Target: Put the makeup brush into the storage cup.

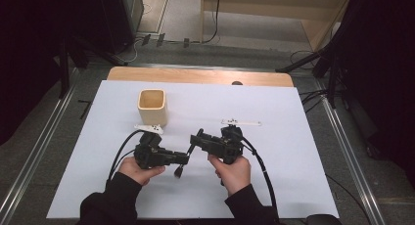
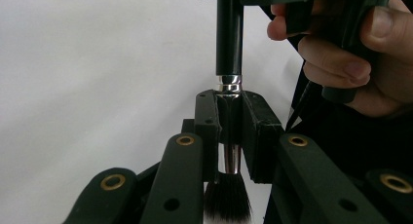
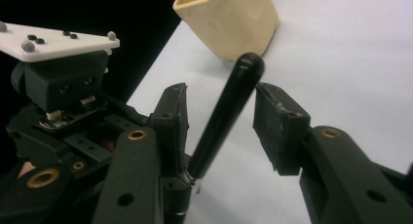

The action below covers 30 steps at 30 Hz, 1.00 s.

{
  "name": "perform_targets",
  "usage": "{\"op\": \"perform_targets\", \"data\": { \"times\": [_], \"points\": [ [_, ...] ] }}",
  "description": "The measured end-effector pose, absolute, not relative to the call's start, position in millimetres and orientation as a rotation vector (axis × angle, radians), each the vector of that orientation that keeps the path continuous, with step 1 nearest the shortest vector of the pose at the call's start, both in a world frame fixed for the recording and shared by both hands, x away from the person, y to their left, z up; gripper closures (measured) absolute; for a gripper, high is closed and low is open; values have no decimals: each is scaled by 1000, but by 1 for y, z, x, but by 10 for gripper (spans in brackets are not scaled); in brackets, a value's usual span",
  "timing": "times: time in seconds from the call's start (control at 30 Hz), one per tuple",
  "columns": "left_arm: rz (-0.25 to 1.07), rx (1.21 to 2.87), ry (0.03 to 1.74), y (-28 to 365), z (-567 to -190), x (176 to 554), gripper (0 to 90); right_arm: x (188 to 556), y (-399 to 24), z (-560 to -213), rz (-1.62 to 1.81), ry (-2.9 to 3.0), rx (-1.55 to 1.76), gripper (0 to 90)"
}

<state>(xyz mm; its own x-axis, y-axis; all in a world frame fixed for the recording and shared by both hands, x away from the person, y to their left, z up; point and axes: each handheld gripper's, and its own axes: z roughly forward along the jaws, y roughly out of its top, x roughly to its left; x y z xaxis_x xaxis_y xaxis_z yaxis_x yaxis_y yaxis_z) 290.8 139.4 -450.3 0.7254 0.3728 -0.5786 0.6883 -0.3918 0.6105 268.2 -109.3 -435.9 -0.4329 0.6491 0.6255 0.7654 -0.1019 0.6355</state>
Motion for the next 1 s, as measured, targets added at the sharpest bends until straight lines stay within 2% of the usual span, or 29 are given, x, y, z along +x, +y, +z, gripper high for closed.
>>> {"op": "perform_targets", "data": {
  "times": [0.43,1.0],
  "points": [
    [-418,2019,762,135,-451,287,789,269,-112,-440,-1560,-1950,-1585,740],
    [-406,2028,746,133,-452,286,787,270,-116,-443,-1559,-1842,-1568,792]
  ]
}}
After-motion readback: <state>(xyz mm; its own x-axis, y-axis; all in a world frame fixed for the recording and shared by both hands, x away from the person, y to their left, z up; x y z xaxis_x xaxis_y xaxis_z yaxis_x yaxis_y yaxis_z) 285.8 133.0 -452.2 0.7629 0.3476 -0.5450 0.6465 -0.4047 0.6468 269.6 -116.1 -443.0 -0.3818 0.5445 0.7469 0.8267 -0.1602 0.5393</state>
